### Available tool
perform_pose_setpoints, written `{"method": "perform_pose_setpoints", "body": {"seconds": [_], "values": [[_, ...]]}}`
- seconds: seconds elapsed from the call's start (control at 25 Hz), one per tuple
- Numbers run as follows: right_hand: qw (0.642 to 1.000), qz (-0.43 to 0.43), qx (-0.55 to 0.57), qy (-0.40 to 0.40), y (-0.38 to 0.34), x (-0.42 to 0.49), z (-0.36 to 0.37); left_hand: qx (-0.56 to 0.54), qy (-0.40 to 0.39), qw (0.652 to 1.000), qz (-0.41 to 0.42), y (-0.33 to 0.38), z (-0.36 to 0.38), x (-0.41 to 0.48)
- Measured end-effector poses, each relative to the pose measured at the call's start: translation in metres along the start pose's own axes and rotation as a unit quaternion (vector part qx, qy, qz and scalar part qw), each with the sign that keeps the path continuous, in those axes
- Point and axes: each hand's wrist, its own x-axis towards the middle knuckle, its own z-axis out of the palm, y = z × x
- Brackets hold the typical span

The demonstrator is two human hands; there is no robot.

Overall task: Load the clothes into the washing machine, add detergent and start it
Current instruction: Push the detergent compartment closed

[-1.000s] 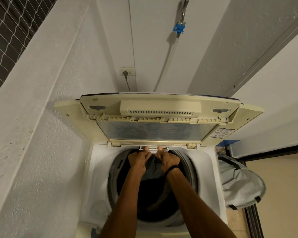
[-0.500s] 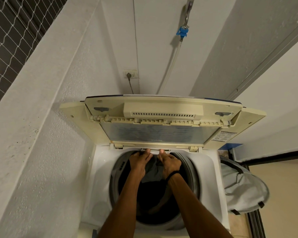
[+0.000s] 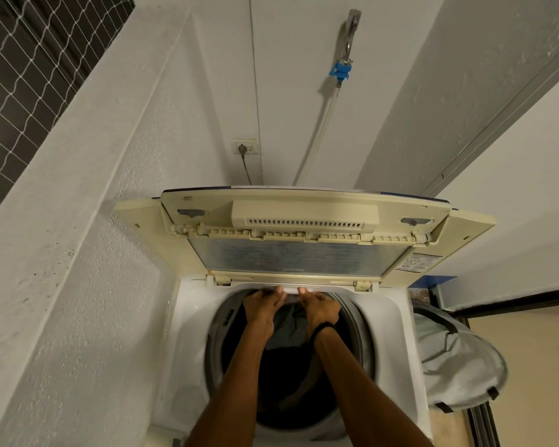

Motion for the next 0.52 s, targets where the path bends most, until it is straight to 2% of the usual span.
{"method": "perform_pose_setpoints", "body": {"seconds": [0.24, 0.52], "values": [[1.0, -0.019, -0.008, 0.002, -0.001, -0.003, 0.0, 0.016, -0.02, 1.0, -0.002, -0.005, -0.003, 0.003], [0.98, -0.084, -0.182, -0.011, 0.0, -0.006, -0.006, 0.035, -0.002, 0.999, 0.017, -0.007, -0.013, 0.002]]}}
